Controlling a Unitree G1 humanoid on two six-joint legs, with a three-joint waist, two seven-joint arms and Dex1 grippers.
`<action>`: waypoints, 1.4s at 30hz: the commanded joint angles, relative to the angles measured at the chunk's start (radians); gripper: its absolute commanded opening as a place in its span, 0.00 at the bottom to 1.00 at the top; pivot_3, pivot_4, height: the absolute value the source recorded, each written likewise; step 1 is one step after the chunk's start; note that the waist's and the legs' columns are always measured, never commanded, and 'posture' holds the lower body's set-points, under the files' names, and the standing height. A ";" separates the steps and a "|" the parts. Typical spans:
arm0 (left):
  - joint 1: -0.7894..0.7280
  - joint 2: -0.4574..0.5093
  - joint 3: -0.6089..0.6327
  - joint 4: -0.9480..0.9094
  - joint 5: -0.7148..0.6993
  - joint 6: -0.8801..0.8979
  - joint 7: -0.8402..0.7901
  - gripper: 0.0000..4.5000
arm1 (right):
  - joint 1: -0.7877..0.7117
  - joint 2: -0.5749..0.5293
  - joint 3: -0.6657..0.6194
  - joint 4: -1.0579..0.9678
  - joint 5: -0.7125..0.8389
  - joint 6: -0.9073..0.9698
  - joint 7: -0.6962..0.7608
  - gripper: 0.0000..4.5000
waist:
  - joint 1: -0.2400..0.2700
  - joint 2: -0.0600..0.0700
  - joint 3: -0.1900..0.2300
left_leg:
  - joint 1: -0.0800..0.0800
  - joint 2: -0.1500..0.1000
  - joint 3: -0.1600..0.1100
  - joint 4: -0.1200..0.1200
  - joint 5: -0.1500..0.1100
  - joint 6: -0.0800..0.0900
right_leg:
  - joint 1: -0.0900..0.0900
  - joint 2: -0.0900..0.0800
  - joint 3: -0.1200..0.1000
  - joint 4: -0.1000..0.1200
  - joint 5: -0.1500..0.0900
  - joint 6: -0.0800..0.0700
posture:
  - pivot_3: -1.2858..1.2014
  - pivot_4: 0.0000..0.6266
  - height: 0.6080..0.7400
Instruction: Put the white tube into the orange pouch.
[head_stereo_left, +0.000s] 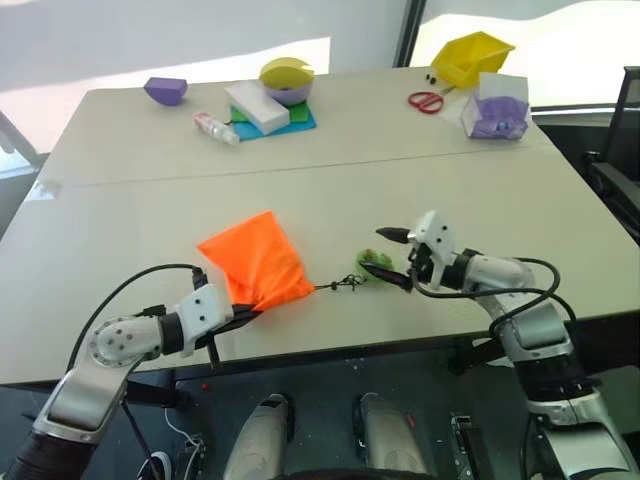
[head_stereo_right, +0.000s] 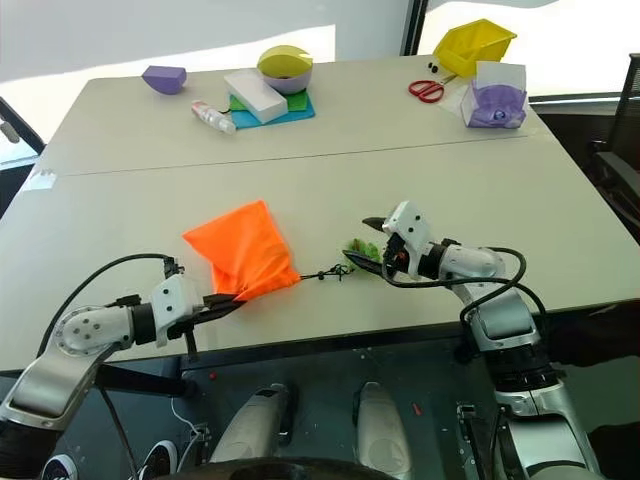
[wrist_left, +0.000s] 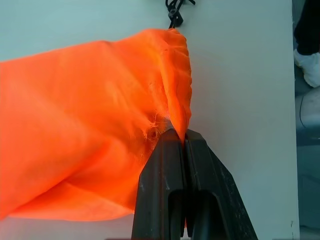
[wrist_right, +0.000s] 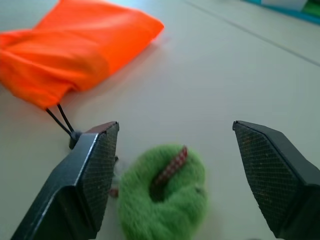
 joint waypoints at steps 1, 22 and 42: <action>-0.004 0.004 0.012 -0.014 -0.002 -0.012 -0.003 0.00 | -0.031 0.016 -0.014 0.005 0.042 0.093 0.002 0.84 | -0.002 0.000 0.000 | 0.000 0.000 0.000 0.000 0.000 0.000 | 0.000 0.000 0.000 0.000 0.000 0.000 | 0.52 0.24 1.00; 0.017 -0.005 0.015 -0.037 -0.036 0.033 -0.002 0.00 | -0.022 0.066 0.041 0.010 0.068 0.190 0.035 0.00 | -0.001 0.000 0.000 | 0.002 0.001 0.001 0.001 0.000 0.000 | 0.001 0.001 0.001 0.001 0.000 0.000 | 0.52 0.24 1.00; -0.365 -0.032 0.131 -0.037 -0.626 0.683 0.088 0.60 | -0.007 0.098 -0.031 -0.022 0.125 0.146 0.007 0.00 | 0.006 -0.001 0.001 | 0.001 0.000 0.000 0.003 0.000 0.000 | 0.002 0.001 0.000 0.002 0.001 0.000 | 0.52 0.24 1.00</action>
